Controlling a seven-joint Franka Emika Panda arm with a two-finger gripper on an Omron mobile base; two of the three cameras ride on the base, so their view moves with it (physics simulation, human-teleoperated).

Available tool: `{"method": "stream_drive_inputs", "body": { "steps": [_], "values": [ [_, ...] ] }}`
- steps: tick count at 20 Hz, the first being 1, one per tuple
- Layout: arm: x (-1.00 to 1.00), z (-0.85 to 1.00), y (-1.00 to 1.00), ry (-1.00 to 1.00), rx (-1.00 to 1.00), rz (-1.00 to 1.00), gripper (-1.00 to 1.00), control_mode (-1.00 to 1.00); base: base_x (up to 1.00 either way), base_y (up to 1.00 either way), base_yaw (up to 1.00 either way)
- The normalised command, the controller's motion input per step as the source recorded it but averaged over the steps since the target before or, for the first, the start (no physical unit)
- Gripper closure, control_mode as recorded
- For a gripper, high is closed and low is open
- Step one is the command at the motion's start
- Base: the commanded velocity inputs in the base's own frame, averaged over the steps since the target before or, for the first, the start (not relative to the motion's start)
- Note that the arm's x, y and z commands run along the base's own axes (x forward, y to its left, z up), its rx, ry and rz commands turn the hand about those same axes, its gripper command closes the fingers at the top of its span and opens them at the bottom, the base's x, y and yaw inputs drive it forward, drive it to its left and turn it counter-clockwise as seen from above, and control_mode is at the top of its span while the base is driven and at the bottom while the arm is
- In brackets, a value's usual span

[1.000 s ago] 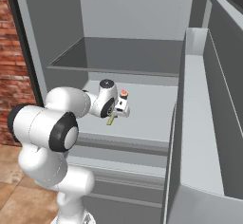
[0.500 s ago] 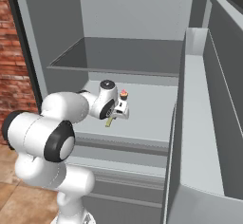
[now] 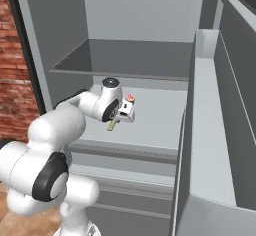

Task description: Pick the egg and butter from the fridge and place them by the bowl for mixing.

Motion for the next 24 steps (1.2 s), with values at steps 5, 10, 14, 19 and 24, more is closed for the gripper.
{"method": "stream_drive_inputs", "body": {
  "steps": [5,10,14,19,24],
  "values": [
    [-0.64,0.35,0.00,0.00,0.00,0.00,1.00,-1.00,0.00,0.00,0.00],
    [-0.68,0.23,0.00,0.00,0.00,0.00,1.00,-1.00,0.00,0.00,0.00],
    [-0.57,0.30,0.05,-0.01,0.00,0.00,1.00,-1.00,0.00,0.00,0.00],
    [-0.52,0.40,0.04,0.00,0.00,0.00,1.00,-1.00,0.00,0.00,0.00],
    [-0.52,0.33,0.06,0.00,0.00,0.00,1.00,-1.00,0.00,0.00,0.00]
  ]
}}
